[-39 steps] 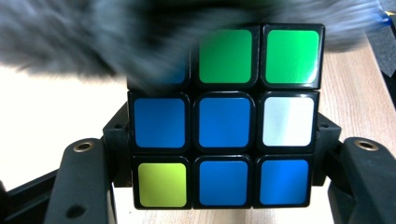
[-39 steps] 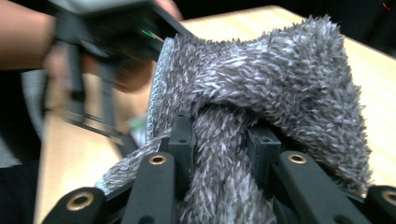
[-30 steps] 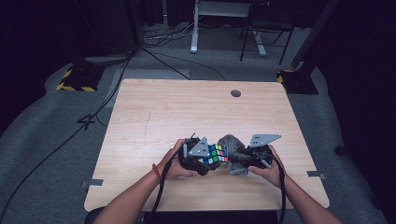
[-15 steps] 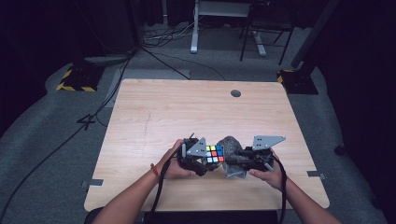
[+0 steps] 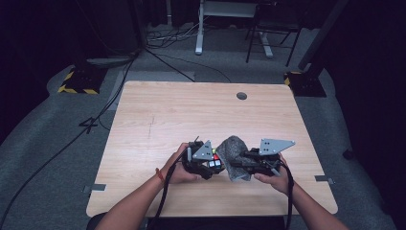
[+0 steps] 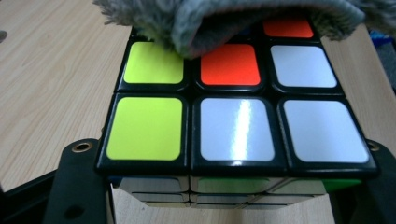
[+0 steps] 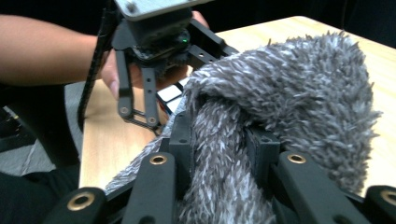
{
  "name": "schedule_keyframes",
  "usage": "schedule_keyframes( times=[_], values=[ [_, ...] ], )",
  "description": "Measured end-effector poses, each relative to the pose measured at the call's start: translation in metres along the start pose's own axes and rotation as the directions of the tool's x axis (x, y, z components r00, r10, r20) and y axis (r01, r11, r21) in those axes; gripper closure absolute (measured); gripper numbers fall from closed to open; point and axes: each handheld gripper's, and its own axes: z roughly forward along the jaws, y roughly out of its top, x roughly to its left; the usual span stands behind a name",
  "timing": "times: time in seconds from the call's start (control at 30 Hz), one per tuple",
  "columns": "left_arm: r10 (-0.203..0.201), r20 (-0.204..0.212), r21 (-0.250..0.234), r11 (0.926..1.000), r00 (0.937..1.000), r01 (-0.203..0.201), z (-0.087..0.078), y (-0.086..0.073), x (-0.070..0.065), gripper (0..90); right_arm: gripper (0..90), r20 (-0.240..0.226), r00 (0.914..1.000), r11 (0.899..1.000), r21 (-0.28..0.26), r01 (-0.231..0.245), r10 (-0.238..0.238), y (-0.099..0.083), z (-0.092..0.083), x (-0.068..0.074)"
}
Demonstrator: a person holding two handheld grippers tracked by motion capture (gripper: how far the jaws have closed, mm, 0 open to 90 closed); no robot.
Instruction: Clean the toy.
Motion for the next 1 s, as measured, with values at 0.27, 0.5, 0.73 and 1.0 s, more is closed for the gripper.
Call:
schedule_keyframes(
  times=[0.27,0.5,0.73,1.0],
  values=[
    [0.017,0.012,-0.043,0.9989,0.9998,-0.016,-0.005,0.006,-0.006,33.3,69.4,0.005,0.9987,0.997,0.062,-0.052,0.052,-0.011,0.005,-0.013],
    [0.004,0.025,-0.059,0.9982,0.9997,-0.003,-0.004,0.006,-0.008,33.2,69.3,-0.015,0.9953,0.988,0.119,-0.094,0.096,-0.025,0.013,-0.02],
    [0.005,0.031,-0.059,0.9983,0.9995,-0.003,-0.004,0.006,-0.008,33.3,69.3,-0.045,0.9953,0.99,0.12,-0.08,0.086,-0.024,0.013,-0.016],
    [-0.007,0.017,-0.034,0.9994,0.9998,0.007,-0.002,0.002,-0.002,33.3,69.3,-0.068,0.9969,0.998,0.06,-0.037,0.041,-0.014,0.003,-0.007]
  ],
)
